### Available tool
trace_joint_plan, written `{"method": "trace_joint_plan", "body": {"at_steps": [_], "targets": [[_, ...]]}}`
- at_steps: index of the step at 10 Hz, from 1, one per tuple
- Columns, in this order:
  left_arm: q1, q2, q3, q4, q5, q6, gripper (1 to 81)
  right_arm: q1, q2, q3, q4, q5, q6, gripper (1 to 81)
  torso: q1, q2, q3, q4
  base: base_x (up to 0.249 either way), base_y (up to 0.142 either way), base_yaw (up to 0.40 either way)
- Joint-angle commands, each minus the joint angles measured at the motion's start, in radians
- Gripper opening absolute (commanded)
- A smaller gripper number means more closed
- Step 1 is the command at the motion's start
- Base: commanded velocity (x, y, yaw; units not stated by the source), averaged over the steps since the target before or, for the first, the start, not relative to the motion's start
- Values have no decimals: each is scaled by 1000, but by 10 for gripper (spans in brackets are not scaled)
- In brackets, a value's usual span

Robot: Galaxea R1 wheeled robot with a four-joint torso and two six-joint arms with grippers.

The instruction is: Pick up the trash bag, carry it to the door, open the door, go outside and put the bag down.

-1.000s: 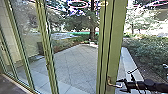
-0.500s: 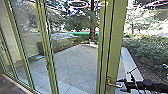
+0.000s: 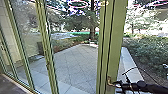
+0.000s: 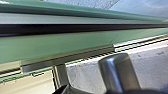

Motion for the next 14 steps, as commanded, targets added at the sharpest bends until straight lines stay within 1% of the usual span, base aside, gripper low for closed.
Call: {"method": "trace_joint_plan", "body": {"at_steps": [1, 2, 3, 5, 7, 8, 10, 12, 13, 14], "targets": [[-58, -9, 2, -6, 49, 2, 10, 111, 28, -45, 34, -45, 47, 811, 0, 0, 0, 0, 0, 0, 0], [-59, -11, 0, -6, 49, 2, 10, 101, 34, -51, 33, -45, 70, 811, 0, 0, 0, 0, 0, 0, 0], [-58, -10, -4, -7, 49, 2, 10, 95, 42, -60, 33, -44, 78, 811, 0, 0, 0, 0, 0, 0, 0], [-59, -2, -17, -7, 49, 2, 10, 83, 63, -77, 33, -44, 78, 811, 0, 0, 0, 0, 0, 0, 0], [-59, 1, -23, -7, 50, 2, 10, 31, 119, -132, 25, -38, 77, 811, -1, 0, 0, 0, 0, 0, 0], [-58, 3, -23, -7, 50, 2, 10, 8, 131, -146, 22, -36, 75, 811, -1, 0, 0, 0, 0, 0, 0], [-58, 4, -23, -6, 50, 3, 10, -51, 152, -177, -7, -27, 69, 811, -2, 0, 0, -1, 0, 0, 0], [-58, 4, -23, -4, 52, 3, 10, -95, 155, -172, -33, -1, 67, 811, -2, 0, 1, -1, 0, 0, 0], [-58, 3, -23, -3, 53, 2, 10, -117, 165, -170, -87, 1, 67, 811, -2, 0, 1, -1, 0, 0, 0], [-58, 1, -23, -3, 55, 0, 10, -137, 169, -174, -107, 7, 67, 811, -2, 0, 1, -1, 0, 0, 0]]}}
